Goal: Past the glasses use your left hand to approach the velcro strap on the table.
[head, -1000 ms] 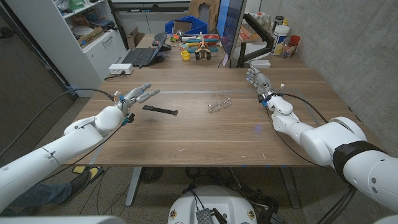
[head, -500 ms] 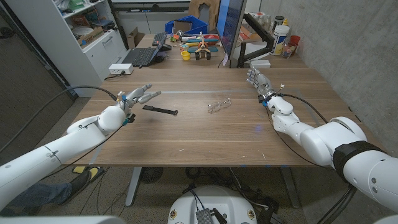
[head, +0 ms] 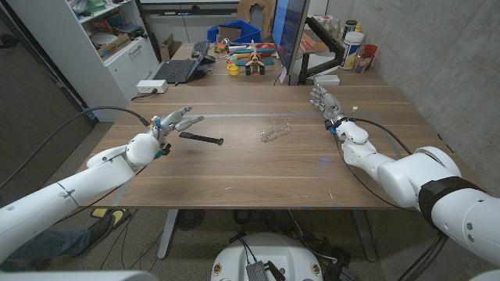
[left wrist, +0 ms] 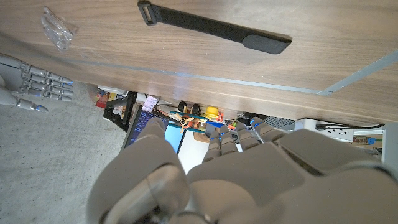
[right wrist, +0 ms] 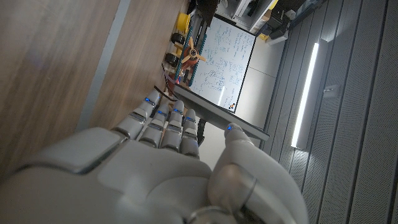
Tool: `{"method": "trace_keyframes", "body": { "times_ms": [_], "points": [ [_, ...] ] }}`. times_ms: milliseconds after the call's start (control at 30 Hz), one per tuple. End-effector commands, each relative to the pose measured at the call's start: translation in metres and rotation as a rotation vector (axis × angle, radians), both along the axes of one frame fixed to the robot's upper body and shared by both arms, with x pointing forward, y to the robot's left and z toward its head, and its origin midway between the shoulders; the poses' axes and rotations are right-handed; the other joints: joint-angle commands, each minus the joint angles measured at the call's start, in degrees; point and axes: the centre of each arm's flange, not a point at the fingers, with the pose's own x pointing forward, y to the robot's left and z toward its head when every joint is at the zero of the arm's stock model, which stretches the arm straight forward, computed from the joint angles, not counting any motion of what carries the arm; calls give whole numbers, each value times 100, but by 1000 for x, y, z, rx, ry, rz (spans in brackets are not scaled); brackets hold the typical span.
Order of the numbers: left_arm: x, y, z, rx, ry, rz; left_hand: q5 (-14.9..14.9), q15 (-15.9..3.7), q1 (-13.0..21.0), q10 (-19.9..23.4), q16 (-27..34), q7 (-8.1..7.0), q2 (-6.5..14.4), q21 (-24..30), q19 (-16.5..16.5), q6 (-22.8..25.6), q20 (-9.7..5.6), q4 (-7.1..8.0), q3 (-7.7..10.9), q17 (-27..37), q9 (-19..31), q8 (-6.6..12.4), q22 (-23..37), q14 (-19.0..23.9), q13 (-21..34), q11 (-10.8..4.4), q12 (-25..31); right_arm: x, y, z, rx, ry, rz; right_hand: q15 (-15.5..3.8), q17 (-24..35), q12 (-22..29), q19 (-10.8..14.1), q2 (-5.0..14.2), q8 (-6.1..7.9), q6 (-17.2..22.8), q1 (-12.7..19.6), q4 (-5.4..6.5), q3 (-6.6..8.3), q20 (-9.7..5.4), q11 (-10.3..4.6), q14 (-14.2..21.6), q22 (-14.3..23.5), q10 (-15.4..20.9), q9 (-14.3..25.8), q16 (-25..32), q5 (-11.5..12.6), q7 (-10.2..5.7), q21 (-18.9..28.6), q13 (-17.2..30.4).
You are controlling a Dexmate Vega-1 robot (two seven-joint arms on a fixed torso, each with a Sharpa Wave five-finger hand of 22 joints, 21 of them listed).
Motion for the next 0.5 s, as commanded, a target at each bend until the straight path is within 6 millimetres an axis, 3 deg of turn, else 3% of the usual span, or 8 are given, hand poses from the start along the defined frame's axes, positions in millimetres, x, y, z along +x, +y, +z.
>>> {"method": "trace_keyframes", "body": {
  "times_ms": [33,500],
  "points": [
    [-3,-5,-2,27,0,13,-8,-15,61,-3,22,-1,10,31,-30,11,23,-35,4,27,12,32,11,-61,28,-36,28,-2,-2,-2,-3,-11,3,-7,12,-16,41,8,29,52,12,-17,21,-35,-17,61,8,36,18,3,33,1,-20,21],
    [-3,-7,-10,62,13,39,-8,-17,81,-16,22,1,12,33,-33,25,26,-48,4,28,13,35,12,-65,28,-46,24,-4,-3,1,-10,-27,10,-11,9,-20,48,8,30,58,18,-25,22,-36,-20,62,8,36,18,-1,33,-2,-37,21]
  ]
}}
